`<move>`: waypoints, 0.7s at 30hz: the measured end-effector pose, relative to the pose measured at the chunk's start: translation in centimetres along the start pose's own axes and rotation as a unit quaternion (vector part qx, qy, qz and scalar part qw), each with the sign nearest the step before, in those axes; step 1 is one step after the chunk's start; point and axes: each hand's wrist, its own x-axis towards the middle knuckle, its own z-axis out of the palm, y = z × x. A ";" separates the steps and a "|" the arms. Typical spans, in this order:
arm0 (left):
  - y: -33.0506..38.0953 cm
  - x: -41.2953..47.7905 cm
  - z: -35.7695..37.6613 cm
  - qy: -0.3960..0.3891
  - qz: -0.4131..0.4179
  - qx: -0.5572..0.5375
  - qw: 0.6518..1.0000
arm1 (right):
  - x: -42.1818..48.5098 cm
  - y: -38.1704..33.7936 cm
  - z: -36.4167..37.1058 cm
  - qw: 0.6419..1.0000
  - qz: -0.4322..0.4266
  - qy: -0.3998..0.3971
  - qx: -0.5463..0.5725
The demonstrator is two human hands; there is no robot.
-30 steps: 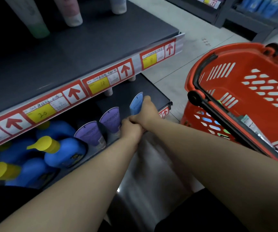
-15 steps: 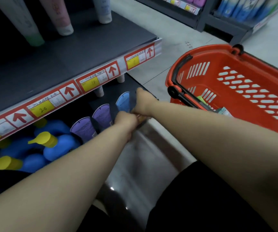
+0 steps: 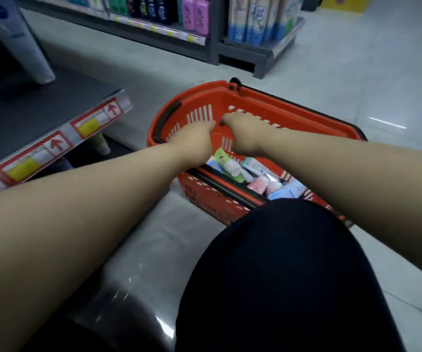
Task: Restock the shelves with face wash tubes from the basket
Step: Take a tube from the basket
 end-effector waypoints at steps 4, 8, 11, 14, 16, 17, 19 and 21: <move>3.6 4.1 4.2 -0.117 0.033 0.079 0.989 | -1.2 5.1 2.8 0.996 0.048 -0.075 0.006; 5.9 7.9 8.6 -0.231 0.052 0.131 0.963 | -1.6 8.9 5.6 0.981 0.075 -0.176 -0.025; 7.1 9.4 11.8 -0.296 0.067 0.146 0.941 | -1.9 10.4 8.4 0.943 0.071 -0.317 -0.077; 7.2 9.1 14.7 -0.358 0.084 0.171 0.914 | -2.0 11.4 11.0 0.914 0.062 -0.387 -0.107; 6.7 9.1 16.2 -0.407 0.082 0.188 0.890 | -1.6 11.6 11.5 0.918 0.063 -0.371 -0.125; 6.4 9.1 16.5 -0.423 0.078 0.190 0.882 | -1.4 11.7 11.7 0.915 0.052 -0.373 -0.145; 6.4 9.1 16.1 -0.418 0.068 0.175 0.889 | -1.1 11.8 12.1 0.909 0.041 -0.382 -0.163; 6.8 9.0 14.9 -0.392 0.035 0.138 0.909 | -0.9 12.2 12.2 0.917 0.059 -0.367 -0.143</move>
